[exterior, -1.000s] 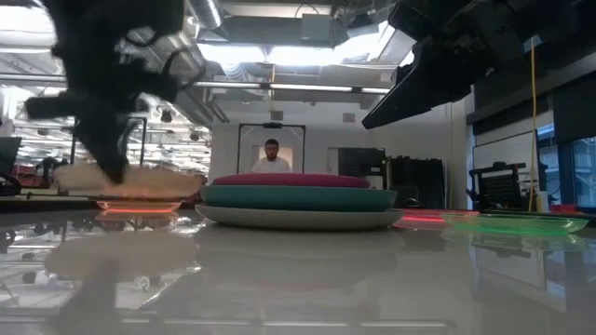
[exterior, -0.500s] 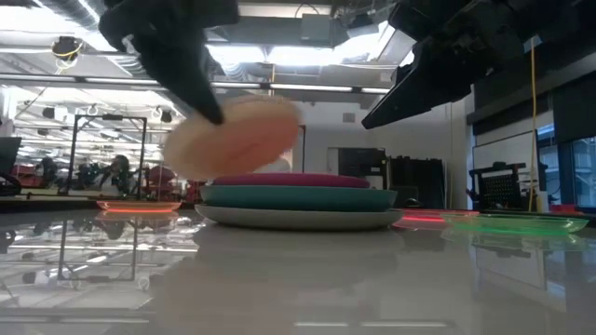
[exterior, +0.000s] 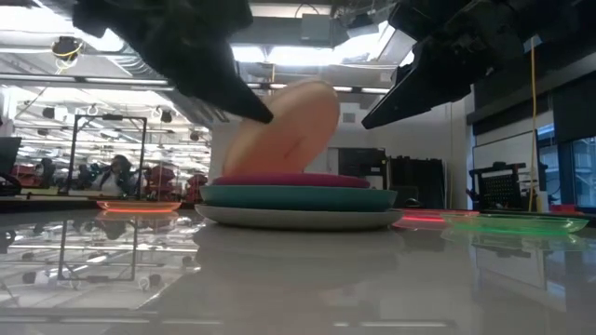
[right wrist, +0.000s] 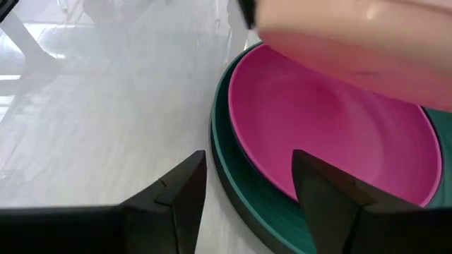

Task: Stack plastic plates
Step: Stack the beige plate on top of the dark pink plate, then stack the light green plate on top of the beige plate

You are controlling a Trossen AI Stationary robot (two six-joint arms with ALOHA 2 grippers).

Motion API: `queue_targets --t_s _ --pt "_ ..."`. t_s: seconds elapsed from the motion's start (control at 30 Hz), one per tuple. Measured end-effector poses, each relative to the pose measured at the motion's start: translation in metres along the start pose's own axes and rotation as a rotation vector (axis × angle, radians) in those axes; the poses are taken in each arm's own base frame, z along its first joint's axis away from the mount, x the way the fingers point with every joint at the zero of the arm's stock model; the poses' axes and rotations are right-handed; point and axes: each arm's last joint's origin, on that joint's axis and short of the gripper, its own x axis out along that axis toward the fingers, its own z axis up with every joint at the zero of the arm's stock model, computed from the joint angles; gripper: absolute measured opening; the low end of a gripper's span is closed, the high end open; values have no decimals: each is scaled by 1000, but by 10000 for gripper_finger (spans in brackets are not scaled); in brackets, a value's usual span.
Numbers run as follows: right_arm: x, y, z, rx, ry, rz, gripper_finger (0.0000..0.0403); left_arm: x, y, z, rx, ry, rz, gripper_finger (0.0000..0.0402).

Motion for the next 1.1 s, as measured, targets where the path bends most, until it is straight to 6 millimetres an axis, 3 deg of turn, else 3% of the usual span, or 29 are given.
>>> queue_targets --t_s 0.33,0.67,0.9,1.1 --pt "0 0 0 0 0 0 198 3 7 -14 -3 42 -24 15" --pt "0 0 0 0 1 0 198 3 7 -16 -3 57 -27 108" --pt "-2 -1 -3 4 40 -4 198 -5 -4 -12 10 36 -64 146" --pt "-25 -8 -6 75 122 -19 198 -20 -23 -10 36 -42 -76 144"
